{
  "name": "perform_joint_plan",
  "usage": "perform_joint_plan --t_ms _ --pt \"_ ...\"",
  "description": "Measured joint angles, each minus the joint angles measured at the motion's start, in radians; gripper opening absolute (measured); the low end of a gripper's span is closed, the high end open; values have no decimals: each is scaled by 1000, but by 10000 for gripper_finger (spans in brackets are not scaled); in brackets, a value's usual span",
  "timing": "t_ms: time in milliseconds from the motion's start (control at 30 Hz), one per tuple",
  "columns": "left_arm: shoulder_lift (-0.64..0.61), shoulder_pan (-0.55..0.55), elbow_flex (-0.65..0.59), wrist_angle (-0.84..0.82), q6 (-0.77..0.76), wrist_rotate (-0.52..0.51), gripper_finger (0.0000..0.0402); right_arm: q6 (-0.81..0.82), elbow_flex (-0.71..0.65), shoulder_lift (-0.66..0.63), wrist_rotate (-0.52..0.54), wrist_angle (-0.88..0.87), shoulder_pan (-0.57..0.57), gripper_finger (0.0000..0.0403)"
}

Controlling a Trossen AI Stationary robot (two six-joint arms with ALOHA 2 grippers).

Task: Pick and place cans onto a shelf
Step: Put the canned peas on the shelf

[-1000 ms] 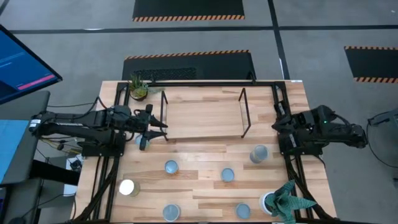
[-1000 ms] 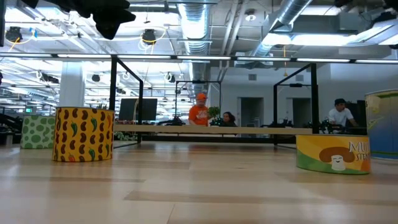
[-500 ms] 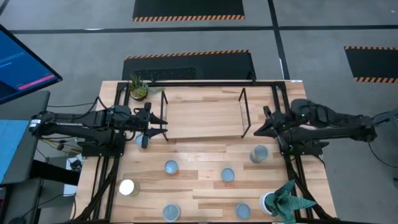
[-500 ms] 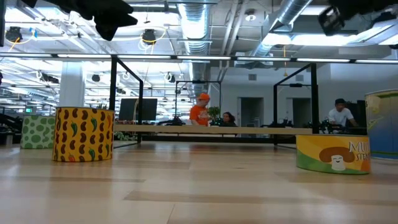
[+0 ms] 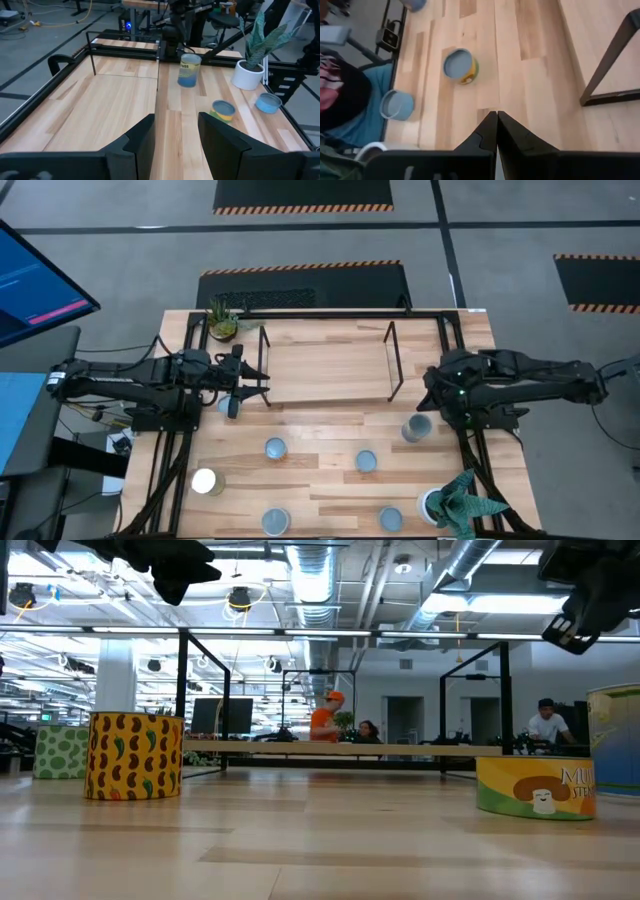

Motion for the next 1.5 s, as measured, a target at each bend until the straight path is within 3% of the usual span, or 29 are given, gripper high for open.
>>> perform_joint_plan --t_ms 267,700,967,1500 --pt "0 0 0 0 0 0 139 166 0 43 13 -4 0 35" --pt "0 0 0 -1 1 0 139 273 -1 197 102 -131 0 35" --pt "0 0 0 -1 1 0 139 199 -1 252 92 -130 0 40" --pt "0 0 0 -4 1 -37 139 135 -1 251 60 -107 0 103"
